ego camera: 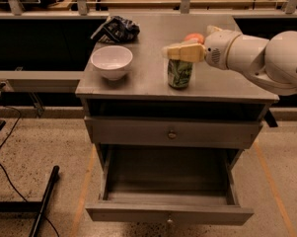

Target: Place green can into middle drawer

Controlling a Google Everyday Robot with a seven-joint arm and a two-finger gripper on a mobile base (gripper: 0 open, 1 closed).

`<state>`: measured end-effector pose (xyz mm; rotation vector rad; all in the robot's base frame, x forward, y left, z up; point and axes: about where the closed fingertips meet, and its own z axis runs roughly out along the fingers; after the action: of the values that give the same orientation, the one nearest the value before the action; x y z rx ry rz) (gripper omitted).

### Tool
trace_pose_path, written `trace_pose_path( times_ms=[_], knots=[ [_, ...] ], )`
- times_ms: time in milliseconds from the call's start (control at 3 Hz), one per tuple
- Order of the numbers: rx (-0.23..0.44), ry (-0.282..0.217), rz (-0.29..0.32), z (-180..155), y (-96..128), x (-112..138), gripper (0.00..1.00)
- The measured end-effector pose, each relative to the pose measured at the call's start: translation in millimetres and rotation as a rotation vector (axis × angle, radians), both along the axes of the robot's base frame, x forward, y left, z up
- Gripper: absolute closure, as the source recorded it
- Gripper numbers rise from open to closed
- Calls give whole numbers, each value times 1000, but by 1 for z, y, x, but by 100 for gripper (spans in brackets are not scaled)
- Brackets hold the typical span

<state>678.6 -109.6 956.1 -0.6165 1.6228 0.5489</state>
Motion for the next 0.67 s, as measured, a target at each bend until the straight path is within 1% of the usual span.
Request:
trace_pose_path(
  times_ms=[333,667],
  knots=[
    [-27,5,37,-14,0,-9,0],
    [-45,27,33,-30,-7,-16,0]
  ],
)
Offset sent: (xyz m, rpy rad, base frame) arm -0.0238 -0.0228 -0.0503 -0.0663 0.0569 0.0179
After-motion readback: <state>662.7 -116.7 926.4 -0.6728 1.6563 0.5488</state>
